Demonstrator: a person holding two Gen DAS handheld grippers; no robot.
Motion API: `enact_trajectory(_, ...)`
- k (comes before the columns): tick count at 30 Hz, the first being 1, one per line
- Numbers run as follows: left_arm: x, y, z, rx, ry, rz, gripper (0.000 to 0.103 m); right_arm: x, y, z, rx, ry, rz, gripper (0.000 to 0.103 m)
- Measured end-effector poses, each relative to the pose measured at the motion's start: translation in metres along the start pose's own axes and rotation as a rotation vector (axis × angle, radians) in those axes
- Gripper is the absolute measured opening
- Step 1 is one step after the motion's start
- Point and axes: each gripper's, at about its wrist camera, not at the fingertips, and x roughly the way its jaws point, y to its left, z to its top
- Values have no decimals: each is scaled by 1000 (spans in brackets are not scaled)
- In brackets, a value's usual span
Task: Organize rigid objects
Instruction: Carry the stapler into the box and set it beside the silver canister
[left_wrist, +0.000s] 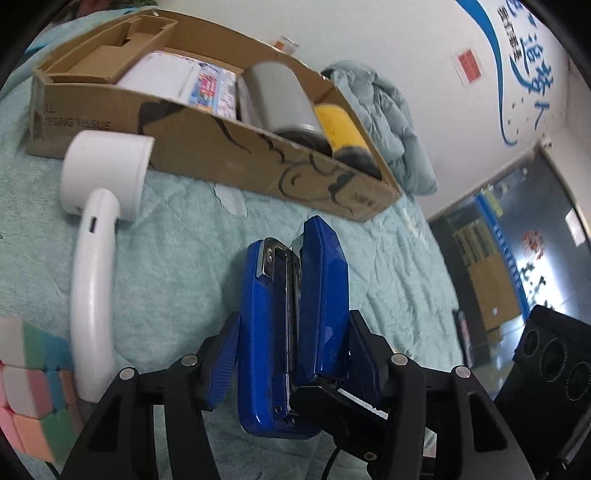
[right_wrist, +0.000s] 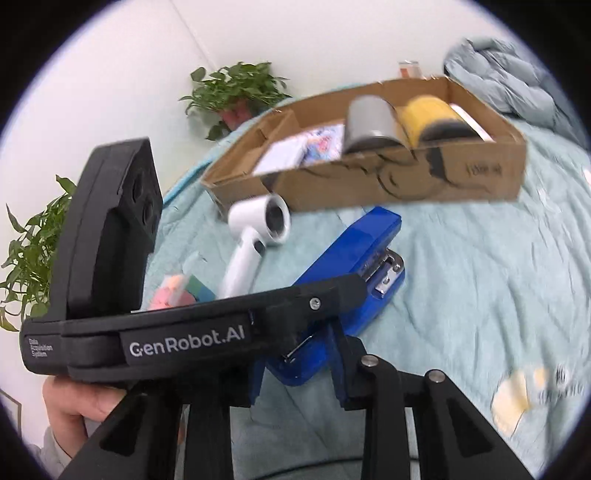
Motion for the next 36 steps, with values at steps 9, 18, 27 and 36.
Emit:
enact_trajectory(9,-36,0,34,-12,-105,-1,52,-4,16,32,-115,-43,23,28)
enact_trajectory(18,-70,-12,105,13,-221,17,52,-2,31,93,-240,-115,58,28)
enact_trajectory(27,-46,5,189,-28,-213,97,53,46,17,158,-330,-48,105,28)
enact_trajectory(36,-4,38,196,-71,-116,115,51,85,-17,148,-253,58,45,33)
